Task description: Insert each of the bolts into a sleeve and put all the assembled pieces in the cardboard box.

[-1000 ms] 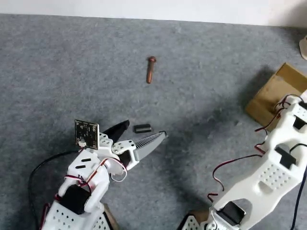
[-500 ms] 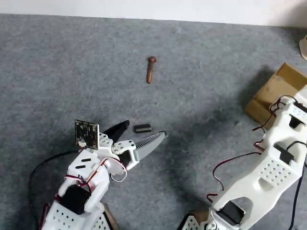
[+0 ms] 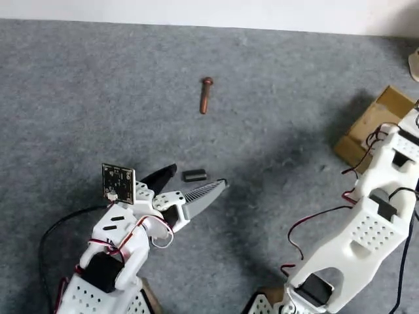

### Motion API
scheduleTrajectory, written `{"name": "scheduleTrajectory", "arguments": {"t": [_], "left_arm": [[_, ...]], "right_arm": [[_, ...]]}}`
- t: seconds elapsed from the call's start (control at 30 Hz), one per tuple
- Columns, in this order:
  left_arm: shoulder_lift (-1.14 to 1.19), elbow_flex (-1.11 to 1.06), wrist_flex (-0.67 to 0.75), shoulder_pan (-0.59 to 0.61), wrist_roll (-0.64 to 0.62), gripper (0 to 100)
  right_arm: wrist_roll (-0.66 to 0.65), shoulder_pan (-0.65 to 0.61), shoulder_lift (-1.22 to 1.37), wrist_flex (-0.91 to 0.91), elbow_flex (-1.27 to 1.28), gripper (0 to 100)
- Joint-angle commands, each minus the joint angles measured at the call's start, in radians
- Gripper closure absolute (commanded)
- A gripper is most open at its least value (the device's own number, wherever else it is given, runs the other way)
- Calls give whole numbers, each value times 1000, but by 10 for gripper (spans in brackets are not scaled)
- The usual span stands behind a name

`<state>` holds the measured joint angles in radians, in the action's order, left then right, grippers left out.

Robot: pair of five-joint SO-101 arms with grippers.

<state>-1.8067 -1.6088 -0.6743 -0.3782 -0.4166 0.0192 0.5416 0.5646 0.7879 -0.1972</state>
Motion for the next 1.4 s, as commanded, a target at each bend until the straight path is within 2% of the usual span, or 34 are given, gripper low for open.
{"name": "scheduleTrajectory", "arguments": {"t": [0.0,0.1,0.4,0.6,0.73,1.03,1.2,1.37], "left_arm": [[-5,8,23,-4,6,603],[-5,8,23,-4,6,603],[-5,12,25,2,3,604],[-5,18,25,28,0,607],[-5,24,25,27,0,673],[-2,108,-5,22,2,698],[-2,183,-89,21,2,698],[-2,194,-106,21,2,698]], "right_arm": [[5,-42,-114,114,-108,908],[8,-56,-136,176,-151,950],[-3,-122,-251,375,-202,950],[-63,-193,-381,513,-194,950],[-64,-234,-479,576,-182,950],[-63,-326,-797,585,127,950],[-63,-383,-1061,478,427,950],[-55,-421,-1319,394,696,950]]}}
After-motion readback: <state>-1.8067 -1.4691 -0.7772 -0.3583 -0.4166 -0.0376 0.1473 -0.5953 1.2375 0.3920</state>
